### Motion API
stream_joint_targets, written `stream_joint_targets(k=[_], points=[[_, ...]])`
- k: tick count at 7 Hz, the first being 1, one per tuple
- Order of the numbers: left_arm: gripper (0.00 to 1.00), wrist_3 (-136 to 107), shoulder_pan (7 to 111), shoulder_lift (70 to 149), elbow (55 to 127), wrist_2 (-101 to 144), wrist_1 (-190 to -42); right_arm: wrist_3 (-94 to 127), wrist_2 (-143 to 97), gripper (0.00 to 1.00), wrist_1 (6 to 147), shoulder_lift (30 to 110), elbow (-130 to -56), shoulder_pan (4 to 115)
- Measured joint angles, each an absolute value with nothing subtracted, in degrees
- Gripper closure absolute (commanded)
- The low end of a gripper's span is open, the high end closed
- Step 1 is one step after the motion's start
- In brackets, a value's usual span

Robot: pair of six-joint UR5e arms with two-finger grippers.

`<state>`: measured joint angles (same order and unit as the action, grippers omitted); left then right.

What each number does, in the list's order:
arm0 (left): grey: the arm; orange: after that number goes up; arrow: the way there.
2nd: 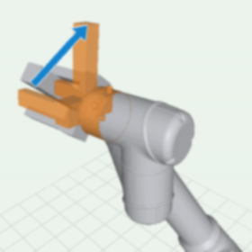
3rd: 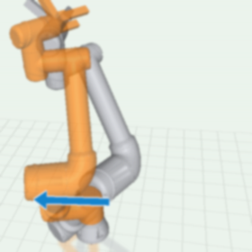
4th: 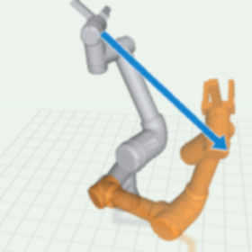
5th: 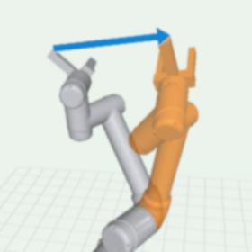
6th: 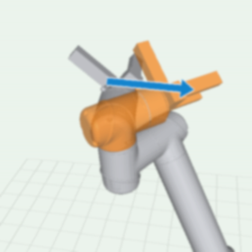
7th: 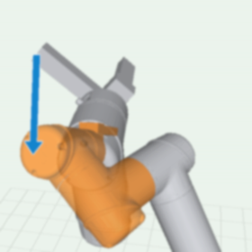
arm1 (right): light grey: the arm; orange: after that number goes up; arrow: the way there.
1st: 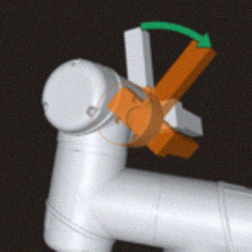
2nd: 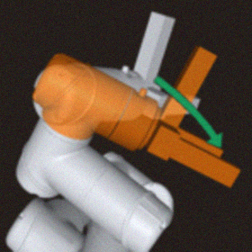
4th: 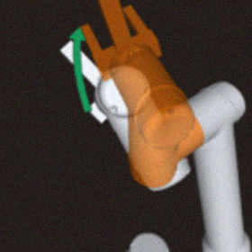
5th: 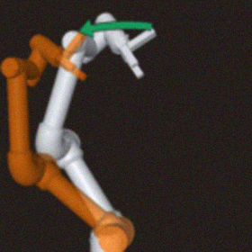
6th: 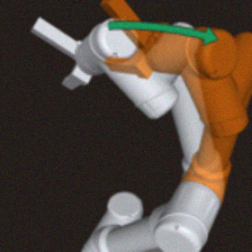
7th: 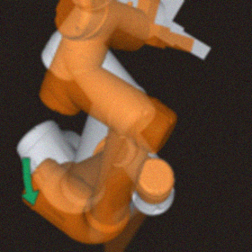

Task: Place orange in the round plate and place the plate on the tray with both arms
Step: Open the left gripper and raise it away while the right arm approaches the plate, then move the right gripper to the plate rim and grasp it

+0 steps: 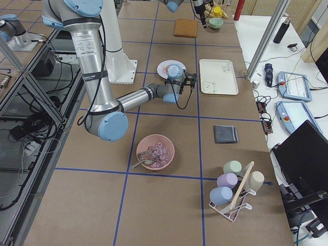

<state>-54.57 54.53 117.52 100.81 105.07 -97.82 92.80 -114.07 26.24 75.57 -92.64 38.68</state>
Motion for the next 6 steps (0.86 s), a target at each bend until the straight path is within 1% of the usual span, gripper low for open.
stream_joint_targets(k=[3, 6], points=[[0.02, -53.05, 55.25, 116.84, 100.37, 105.62, -98.11, 99.08, -101.22, 0.0, 15.95, 72.63, -88.31, 28.88], [0.02, -53.0, 55.24, 116.81, 99.95, 105.73, -98.14, 100.1, -97.84, 0.0, 11.19, 71.42, -84.48, 26.11]])
